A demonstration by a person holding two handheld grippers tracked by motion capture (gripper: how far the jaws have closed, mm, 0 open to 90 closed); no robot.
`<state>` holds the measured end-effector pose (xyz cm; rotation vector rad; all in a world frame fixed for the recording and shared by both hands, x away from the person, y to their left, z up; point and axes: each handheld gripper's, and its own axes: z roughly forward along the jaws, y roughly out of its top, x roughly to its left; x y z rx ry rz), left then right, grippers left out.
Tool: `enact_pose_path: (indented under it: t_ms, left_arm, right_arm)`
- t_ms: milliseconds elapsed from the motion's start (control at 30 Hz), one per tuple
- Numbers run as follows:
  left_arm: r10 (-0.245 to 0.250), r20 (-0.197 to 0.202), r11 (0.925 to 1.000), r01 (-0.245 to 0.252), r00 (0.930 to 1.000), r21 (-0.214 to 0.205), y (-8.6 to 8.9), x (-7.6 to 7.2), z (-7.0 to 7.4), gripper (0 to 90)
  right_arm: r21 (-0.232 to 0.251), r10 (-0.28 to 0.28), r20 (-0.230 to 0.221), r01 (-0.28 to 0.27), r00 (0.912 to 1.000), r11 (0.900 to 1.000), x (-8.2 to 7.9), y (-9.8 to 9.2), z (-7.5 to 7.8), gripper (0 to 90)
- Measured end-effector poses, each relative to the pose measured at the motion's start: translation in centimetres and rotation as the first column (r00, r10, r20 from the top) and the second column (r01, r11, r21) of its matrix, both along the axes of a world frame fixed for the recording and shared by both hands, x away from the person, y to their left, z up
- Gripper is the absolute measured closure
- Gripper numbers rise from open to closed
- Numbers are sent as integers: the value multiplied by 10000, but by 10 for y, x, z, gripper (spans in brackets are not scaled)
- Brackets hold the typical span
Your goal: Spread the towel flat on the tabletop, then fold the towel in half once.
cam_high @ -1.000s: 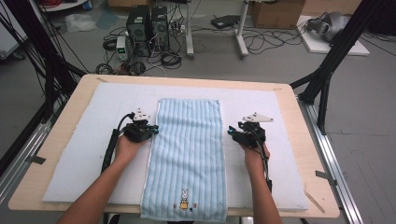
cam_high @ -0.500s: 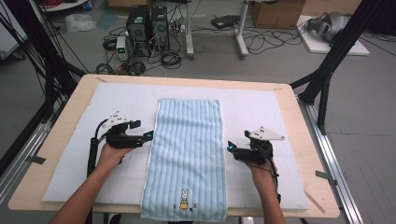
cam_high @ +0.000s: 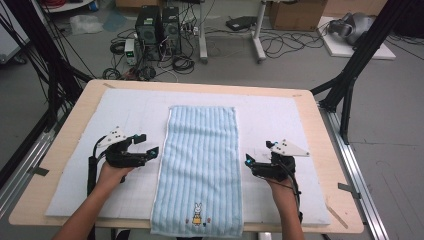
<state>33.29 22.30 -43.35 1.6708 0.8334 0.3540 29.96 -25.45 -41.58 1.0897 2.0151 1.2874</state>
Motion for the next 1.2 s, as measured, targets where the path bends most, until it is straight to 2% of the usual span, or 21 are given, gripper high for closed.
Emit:
enact_pose_path:
  t_ms: [300, 533, 833, 1100, 1200]
  left_arm:
    - [398, -5, 9990, -398, 9992, 221, 6, -3, 1, 203]
    - [358, -85, 9992, -357, 9993, 155, 7, -1, -1, 205]
    - [448, -244, 9989, -445, 9987, 112, 7, 0, -2, 210]
    - [613, -698, 9981, -609, 9957, 82, 7, 11, -1, 208]
    - [989, -729, 9950, -995, 9924, -46, 7, 18, 2, 176]
  right_arm:
    - [59, 41, -41, -41, 10000, 10000, 3, 2, -2, 115]
    - [97, 74, -241, -72, 9997, 9999, 4, 6, -3, 115]
    - [-125, 224, -435, -229, 9988, 9997, 8, 11, -10, 115]
    - [-81, 185, -516, -189, 9985, 9998, 9, 8, -11, 115]
    - [-100, 207, -515, -213, 9985, 9997, 9, 9, -10, 115]
